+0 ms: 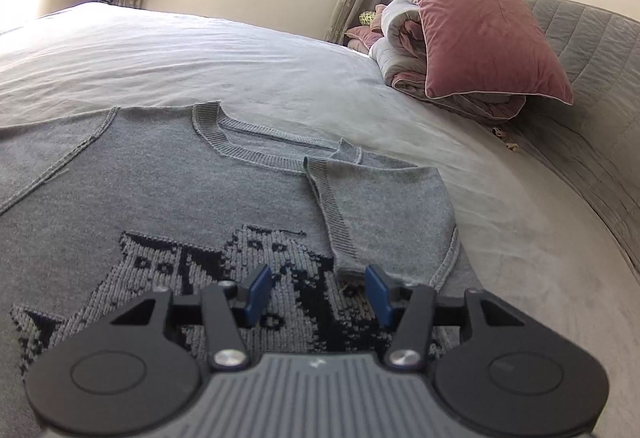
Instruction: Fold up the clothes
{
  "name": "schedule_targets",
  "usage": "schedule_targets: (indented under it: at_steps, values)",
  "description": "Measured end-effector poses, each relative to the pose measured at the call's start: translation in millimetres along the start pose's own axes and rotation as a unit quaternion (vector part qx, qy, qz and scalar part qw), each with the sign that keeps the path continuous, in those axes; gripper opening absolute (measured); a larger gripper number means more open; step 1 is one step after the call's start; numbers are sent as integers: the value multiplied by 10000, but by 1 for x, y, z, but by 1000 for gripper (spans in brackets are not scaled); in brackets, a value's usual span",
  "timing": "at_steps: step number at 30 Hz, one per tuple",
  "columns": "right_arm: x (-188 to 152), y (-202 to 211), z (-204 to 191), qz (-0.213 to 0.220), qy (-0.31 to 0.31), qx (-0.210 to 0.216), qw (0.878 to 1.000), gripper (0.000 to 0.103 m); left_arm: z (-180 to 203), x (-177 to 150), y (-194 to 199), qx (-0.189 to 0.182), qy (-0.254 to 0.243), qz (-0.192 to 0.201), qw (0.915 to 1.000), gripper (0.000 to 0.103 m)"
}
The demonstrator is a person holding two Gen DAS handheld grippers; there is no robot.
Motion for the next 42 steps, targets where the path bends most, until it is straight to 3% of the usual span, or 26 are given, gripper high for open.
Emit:
schedule_targets:
  at_steps: [3,6,16,28,35,39,42]
  values:
    - [2,-2,-3,10,29,-48,10000,21,-15,5,14,92,-34,78,9999,61]
    - [1,-2,-4,67,26,-105,9999,42,-34,12,27,213,71,118,9997,65]
    - [18,-18,-21,414,124,-312,9986,43,-104,27,65,915,381,276,9947,72]
    - [18,-23,-19,635,352,-1040,9919,52,-167,32,99,1556,690,683,9830,87]
    - [15,-27,-26,638,592,-1222,9887,59,-195,39,101,1935,1220,604,9716,88]
    - [20,-35,-38,567,869,-1467,9837,62,-205,48,96,2028,1302,329,9700,90]
    - [31,-42,-52,548,1063,-1593,9800,64,-214,52,97,2120,1411,394,9662,94]
Point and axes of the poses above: each gripper's, at about its wrist camera, not at the fingertips, and y roughly against the way its jaws point, z to its right, x to its top, the point moved 4 cm from there along -y, roughly the way its jaws point, and after that the axes turned 8 degrees about y, right-handed, at the moved point
